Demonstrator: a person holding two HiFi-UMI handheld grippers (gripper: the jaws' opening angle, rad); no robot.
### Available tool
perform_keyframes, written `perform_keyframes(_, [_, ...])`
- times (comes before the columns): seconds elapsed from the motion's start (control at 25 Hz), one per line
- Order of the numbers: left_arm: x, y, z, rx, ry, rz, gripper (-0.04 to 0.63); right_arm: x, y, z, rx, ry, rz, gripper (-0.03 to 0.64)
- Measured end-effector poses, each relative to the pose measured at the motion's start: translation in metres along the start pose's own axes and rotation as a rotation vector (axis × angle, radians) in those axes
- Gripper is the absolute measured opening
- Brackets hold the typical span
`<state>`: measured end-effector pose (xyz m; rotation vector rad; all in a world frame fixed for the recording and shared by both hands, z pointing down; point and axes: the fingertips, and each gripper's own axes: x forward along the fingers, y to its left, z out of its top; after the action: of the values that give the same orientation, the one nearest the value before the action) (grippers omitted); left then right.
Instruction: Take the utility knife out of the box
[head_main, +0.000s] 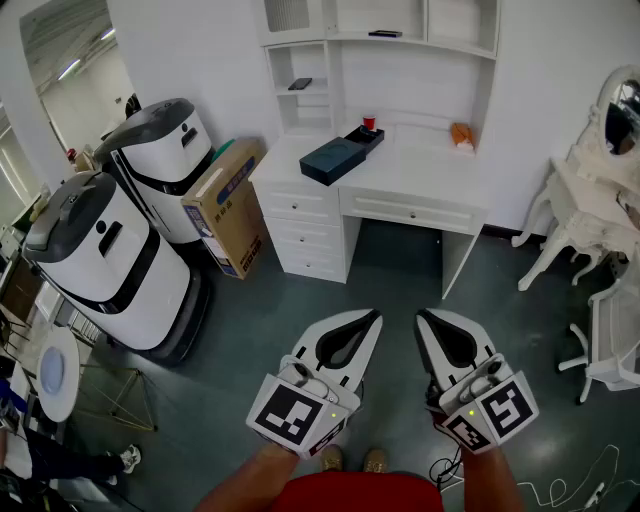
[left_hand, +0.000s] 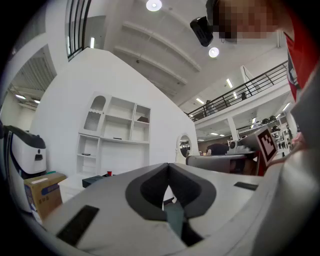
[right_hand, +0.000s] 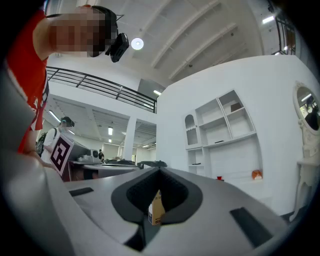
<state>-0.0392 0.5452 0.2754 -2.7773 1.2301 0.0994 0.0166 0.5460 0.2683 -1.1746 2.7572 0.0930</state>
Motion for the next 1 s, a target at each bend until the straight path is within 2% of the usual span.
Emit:
perform_keyframes(0.52, [0.0,-0.011,-0.002,-0.022,0.04,0.005,0.023,-0.008,-0.002,0.004,-0.004,-0.014,0.006,-0.008])
perform_keyframes(0.72, [0.008,-0.006,0.0,0.002,0.003,0.019,0.023,-0.006,-0.006,0.006,-0.006,-0.014,0.038,-0.005])
perform_keyframes(1.0, [0.034,0.0,0.001,0.007,-0.013,0.059,0.023,-0.009,-0.034,0.014,-0.015,-0.024,0.056,-0.003])
